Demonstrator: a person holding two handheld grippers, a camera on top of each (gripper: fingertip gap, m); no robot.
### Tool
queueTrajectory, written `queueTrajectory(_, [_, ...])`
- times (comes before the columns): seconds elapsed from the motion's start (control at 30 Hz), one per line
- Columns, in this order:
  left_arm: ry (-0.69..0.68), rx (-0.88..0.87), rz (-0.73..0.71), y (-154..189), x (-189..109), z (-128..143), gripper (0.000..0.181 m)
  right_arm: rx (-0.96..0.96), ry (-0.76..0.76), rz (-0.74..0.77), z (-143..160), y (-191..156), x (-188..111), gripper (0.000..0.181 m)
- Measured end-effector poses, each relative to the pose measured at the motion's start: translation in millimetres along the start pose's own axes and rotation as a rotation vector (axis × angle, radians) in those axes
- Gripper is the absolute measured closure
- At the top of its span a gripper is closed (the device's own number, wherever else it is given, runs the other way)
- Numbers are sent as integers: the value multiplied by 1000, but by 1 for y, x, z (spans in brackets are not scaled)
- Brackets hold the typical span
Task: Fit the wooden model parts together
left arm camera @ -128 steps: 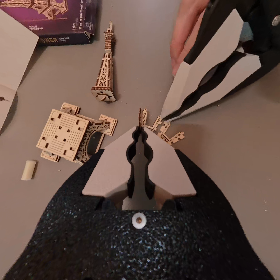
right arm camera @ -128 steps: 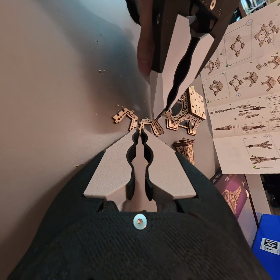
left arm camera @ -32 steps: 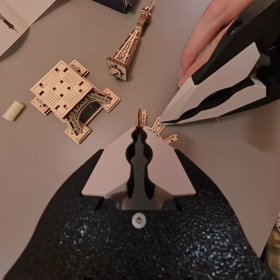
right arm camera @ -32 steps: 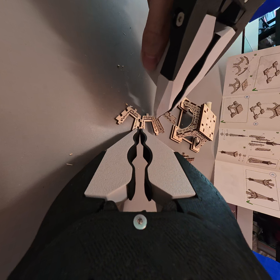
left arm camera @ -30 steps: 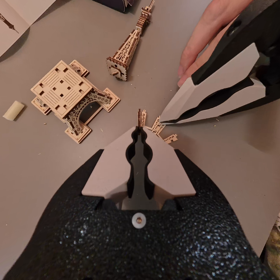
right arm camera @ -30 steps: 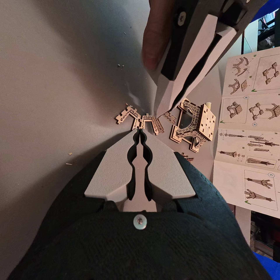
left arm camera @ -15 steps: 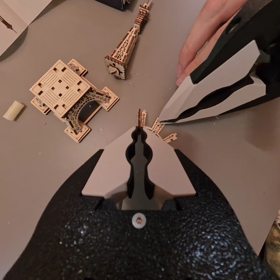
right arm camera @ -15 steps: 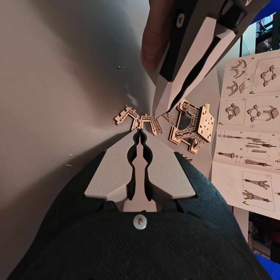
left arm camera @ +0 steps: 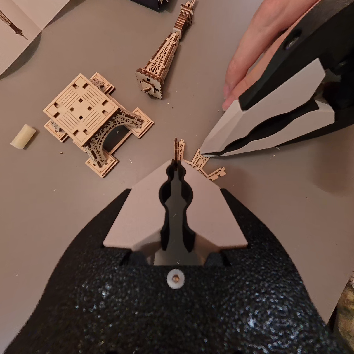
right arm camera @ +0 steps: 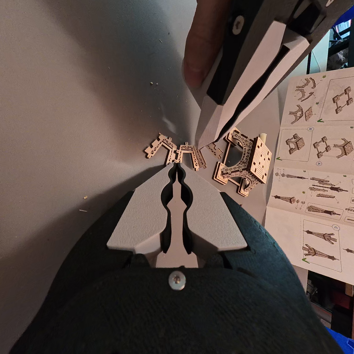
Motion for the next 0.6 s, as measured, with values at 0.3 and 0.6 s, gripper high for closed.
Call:
queueTrajectory(0.3, [11,-15,3,0,-2,-1,181,9,15,3,-2,1,-2,180])
queueTrajectory(0.6, [2,-15,12,2,1,-1,181,8,16,0,-1,2,-4,181])
Point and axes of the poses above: each gripper's, where its closed fingertips meet, x out along the fingers, z out of its underside, y = z × x across the jaws, the point moved 5 cm from there along -x, back along the fingers, and after that the axes turned 11 degrees about x, right-handed, at the moved point
